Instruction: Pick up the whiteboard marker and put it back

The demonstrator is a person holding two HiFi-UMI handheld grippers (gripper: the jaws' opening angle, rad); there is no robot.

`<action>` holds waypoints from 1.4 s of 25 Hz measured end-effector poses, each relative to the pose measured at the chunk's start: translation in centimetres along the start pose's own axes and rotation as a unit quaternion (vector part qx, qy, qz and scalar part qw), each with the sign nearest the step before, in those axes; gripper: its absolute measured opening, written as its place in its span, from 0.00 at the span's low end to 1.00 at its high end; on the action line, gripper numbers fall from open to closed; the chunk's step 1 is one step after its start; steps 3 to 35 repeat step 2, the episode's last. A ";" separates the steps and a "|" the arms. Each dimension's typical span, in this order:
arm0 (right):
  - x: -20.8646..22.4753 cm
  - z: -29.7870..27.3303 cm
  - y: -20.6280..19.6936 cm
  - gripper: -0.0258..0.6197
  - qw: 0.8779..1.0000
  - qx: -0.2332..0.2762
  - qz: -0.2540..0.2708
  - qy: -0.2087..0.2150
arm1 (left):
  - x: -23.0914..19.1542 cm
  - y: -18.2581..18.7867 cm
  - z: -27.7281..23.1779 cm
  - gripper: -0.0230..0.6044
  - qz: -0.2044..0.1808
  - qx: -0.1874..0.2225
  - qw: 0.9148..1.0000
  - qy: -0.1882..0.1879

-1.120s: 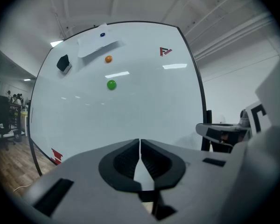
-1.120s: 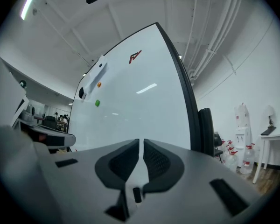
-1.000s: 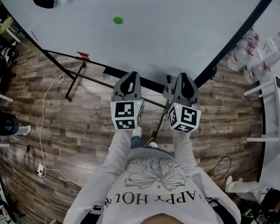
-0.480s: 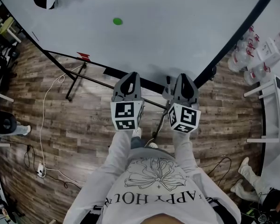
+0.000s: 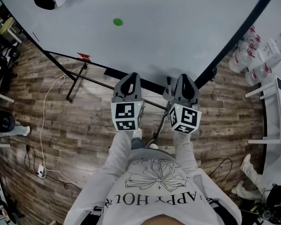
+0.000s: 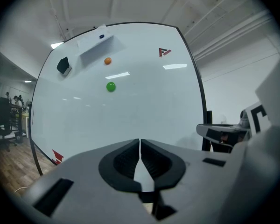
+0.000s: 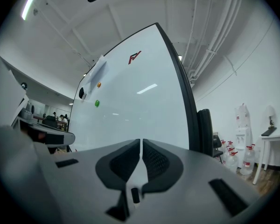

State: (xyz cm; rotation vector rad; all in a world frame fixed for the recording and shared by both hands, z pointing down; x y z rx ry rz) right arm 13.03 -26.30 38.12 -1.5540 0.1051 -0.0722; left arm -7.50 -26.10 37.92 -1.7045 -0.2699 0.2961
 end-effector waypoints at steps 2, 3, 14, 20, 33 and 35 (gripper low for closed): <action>0.0 0.0 0.0 0.07 1.000 0.000 -0.001 0.000 | 0.0 0.0 0.0 0.06 0.000 0.001 1.000 0.001; 0.0 0.0 0.0 0.07 1.000 0.000 -0.001 0.000 | 0.0 0.0 0.0 0.06 0.000 0.001 1.000 0.001; 0.0 0.0 0.0 0.07 1.000 0.000 -0.001 0.000 | 0.0 0.0 0.0 0.06 0.000 0.001 1.000 0.001; 0.0 0.0 0.0 0.07 1.000 0.000 -0.001 0.000 | 0.0 0.0 0.0 0.06 0.000 0.001 1.000 0.001; 0.0 0.0 0.0 0.07 1.000 0.000 -0.001 0.000 | 0.0 0.0 0.0 0.06 0.000 0.001 1.000 0.001; 0.0 0.0 0.0 0.07 1.000 0.000 -0.001 0.000 | 0.0 0.0 0.0 0.06 0.000 0.001 1.000 0.001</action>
Point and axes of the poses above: the fingertips, and each gripper's own axes: z backward along the fingers, x to its right, y out of its top, the point moved 7 cm from there along z, backward along the fingers, and after that the axes turned 3 degrees about -y, right-handed, at the moved point
